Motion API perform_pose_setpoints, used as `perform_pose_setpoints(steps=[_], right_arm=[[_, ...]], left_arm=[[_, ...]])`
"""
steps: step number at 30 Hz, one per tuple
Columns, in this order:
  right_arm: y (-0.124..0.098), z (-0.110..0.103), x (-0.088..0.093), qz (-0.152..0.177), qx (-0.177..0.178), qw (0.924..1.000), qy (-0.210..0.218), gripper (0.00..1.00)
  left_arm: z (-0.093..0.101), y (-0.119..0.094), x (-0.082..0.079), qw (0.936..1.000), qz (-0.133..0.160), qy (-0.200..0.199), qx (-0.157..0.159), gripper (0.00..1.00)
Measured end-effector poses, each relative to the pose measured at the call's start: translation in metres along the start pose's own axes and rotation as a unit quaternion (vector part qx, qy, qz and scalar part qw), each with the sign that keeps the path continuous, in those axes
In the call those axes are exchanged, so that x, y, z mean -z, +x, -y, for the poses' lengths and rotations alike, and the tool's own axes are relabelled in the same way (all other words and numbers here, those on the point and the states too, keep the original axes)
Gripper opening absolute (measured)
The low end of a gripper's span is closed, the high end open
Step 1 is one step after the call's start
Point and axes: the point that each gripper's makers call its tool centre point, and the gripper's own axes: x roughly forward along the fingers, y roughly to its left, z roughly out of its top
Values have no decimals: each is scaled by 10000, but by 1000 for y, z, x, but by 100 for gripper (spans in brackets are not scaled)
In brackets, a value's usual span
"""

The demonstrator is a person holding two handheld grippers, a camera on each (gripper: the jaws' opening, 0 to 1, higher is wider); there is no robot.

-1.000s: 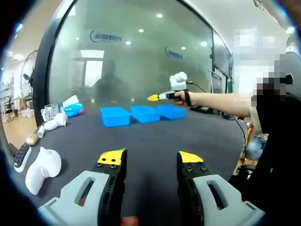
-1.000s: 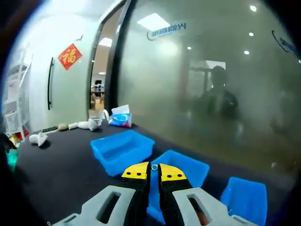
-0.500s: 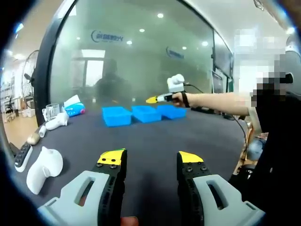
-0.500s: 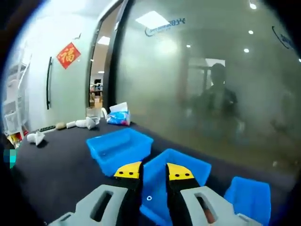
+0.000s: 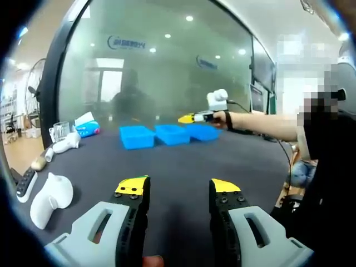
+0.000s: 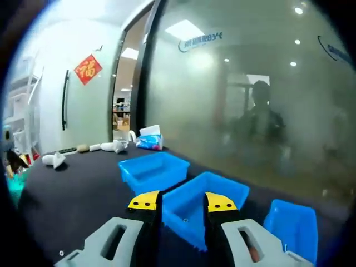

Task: Sort the screws, nuts, and washers into the corresponding bins

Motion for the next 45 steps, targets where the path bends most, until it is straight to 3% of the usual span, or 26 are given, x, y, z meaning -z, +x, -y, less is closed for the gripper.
perform_pose_setpoints(steps=[6,10,20,28,38,45], right_arm=[[-40,-18,-3,270,-216,9990,299,27],[-72,-35,-1,421,-299,9984,232,28],[-145,-80,21,567,-521,9966,276,31],[-184,-92,41,674,-539,9955,392,31],[-225,-88,62,655,-344,9951,649,32],[-227,-104,72,350,-1008,9936,358,31]], left_arm=[[0,0,0,10000,4,-11,2,42],[-1,0,-1,10000,0,10,-4,42],[5,5,-8,9999,33,55,78,42],[6,7,-7,9999,18,54,131,42],[8,7,-5,9998,-38,109,173,42],[7,9,3,9996,-149,60,215,42]])
